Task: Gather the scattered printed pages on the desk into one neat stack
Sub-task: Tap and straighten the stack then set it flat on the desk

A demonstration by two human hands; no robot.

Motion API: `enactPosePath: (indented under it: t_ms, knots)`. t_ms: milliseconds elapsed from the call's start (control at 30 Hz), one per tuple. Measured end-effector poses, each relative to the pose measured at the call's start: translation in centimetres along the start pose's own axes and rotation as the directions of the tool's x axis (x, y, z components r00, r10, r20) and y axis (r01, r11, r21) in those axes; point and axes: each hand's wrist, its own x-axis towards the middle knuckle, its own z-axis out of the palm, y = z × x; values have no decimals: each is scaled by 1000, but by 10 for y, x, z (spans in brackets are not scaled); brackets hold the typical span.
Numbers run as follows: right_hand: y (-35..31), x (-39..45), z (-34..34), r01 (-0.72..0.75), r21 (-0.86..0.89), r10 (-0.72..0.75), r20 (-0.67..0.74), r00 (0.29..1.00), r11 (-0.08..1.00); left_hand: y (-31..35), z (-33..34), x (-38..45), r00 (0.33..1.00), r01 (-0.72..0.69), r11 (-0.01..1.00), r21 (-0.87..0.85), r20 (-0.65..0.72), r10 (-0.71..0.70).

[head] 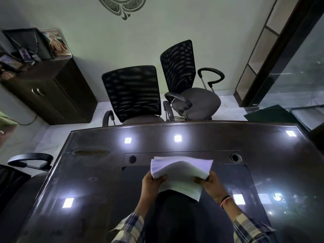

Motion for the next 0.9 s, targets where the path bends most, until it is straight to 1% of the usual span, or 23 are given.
enactPosePath:
  t_ms: [100,200,267,400,500,633,767,900]
  knots:
    - [-2,-4,3,20,-3,-20,-5,1000,1000,6,4,-6,999,-33,999,-5,25,33]
    - [-21,-1,8,48,42,-47,-34,998,998,22,6,-6,995,-99,990,-103,18,102]
    - [-31,0,11,78,87,-74,-51,996,993,33,7,-5,986,-164,974,-156,-4,166]
    - [-46,1,15,138,190,-122,-94,988,972,50,9,0,971,-234,945,-227,-97,217]
    - [-48,0,16,138,205,-118,-107,987,969,56,11,2,961,-276,924,-264,-95,260]
    - [-33,-2,12,90,208,-78,-67,995,974,49,10,2,970,-243,928,-282,-60,236]
    - [-13,-2,12,28,104,-23,-55,998,994,37,4,-5,980,-192,953,-234,8,199]
    - [-2,-4,10,-36,76,37,-16,999,996,35,-2,-11,983,-139,969,-202,94,160]
